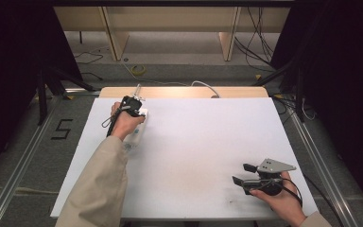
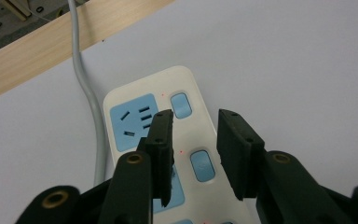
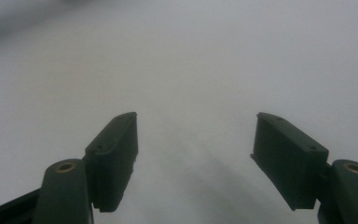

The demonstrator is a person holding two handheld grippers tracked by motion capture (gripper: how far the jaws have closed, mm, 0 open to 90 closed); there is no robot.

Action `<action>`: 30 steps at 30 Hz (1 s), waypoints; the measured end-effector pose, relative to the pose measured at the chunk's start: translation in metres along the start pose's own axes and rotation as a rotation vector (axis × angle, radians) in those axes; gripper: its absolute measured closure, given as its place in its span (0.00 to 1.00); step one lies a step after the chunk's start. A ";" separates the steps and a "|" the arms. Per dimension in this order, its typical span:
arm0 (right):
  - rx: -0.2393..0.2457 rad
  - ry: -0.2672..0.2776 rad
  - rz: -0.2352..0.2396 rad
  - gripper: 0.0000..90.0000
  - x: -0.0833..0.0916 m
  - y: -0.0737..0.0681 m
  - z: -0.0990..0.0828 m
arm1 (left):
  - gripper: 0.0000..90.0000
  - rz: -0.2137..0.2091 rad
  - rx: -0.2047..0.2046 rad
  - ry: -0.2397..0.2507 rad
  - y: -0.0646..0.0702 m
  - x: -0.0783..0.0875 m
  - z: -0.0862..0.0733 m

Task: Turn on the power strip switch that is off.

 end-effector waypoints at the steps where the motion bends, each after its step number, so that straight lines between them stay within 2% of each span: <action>1: 0.000 -0.001 0.000 0.35 0.000 0.000 0.000 | 0.72 -0.006 -0.005 0.003 0.001 0.003 -0.001; 4: -0.001 -0.002 0.001 0.35 0.000 0.000 0.000 | 0.68 -0.022 -0.011 0.007 0.005 0.009 -0.004; 7: 0.000 -0.004 0.001 0.35 -0.001 0.000 0.000 | 0.63 -0.047 0.005 0.022 0.010 0.017 -0.007; 9: -0.001 -0.006 0.000 0.35 -0.001 0.000 0.000 | 0.59 -0.053 0.002 0.033 0.014 0.021 -0.010; 12: -0.001 -0.008 0.000 0.35 -0.001 0.000 0.000 | 0.51 -0.097 0.017 0.035 0.021 0.025 -0.013; 13: -0.001 -0.008 0.000 0.35 -0.001 0.000 0.000 | 0.49 -0.111 0.007 0.031 0.023 0.026 -0.015; 18: -0.002 -0.008 -0.001 0.35 -0.001 0.000 0.000 | 0.46 -0.152 0.006 0.066 0.033 0.034 -0.022; 23: 0.000 -0.007 0.000 0.35 -0.001 0.000 0.000 | 0.43 -0.226 -0.039 0.114 0.048 0.043 -0.032; 27: -0.004 -0.007 0.002 0.35 -0.001 -0.001 0.000 | 0.41 -0.253 -0.078 0.137 0.060 0.052 -0.041; 30: -0.004 -0.008 0.002 0.35 -0.001 -0.001 -0.001 | 0.40 -0.284 -0.089 0.157 0.069 0.057 -0.049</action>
Point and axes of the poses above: each handheld gripper's, and its own axes: x roughly backward along the jaws, z roughly out of its top, y roughly to its right, the point moved 2 cm from there along -x, roughly forward along the jaws, and after that the axes turned 2 degrees about -z, right-handed, at the moved point
